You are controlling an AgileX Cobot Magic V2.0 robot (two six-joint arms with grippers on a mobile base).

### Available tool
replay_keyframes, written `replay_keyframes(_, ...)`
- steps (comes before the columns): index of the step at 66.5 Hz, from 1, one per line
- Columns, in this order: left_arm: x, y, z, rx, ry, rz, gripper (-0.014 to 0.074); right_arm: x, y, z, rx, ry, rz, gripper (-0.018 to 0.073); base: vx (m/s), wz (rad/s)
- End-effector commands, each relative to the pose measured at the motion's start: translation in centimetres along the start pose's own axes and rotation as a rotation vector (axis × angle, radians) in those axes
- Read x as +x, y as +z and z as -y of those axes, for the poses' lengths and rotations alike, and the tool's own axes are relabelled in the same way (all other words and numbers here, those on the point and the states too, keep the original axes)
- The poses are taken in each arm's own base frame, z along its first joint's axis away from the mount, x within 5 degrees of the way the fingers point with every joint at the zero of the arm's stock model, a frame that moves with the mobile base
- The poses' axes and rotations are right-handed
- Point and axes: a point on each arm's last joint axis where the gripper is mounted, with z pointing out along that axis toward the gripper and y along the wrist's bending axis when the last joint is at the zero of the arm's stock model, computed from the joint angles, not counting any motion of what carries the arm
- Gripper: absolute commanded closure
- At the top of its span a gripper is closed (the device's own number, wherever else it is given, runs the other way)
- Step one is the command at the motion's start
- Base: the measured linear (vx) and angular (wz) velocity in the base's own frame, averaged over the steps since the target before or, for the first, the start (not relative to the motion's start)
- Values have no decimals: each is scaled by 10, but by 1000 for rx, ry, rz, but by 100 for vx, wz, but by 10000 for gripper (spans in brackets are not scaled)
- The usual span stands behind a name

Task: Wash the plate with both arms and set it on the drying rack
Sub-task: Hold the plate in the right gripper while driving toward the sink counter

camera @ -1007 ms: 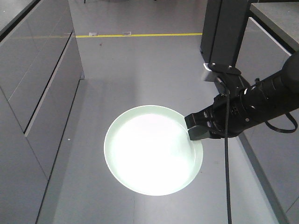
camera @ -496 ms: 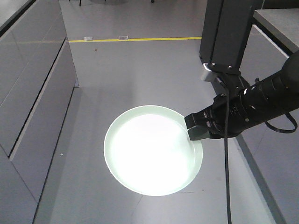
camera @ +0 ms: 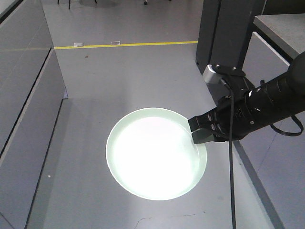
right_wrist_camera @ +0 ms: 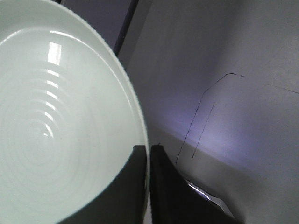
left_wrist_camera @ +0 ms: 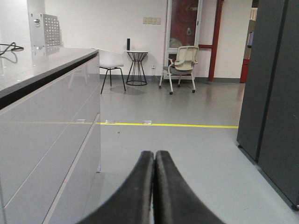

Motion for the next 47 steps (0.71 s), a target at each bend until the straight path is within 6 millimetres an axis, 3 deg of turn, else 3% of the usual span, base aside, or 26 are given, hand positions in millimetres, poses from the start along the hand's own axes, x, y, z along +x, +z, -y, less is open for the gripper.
replay_keyframes(1,-16,-3,0,7,-17,109,603,-7,-16,-9,-23,-8,87,561,25,-9)
replay_keyframes(47,-16,-3,0,7,-17,109,603,-7,-16,-9,-23,-8,87,561,25,-7)
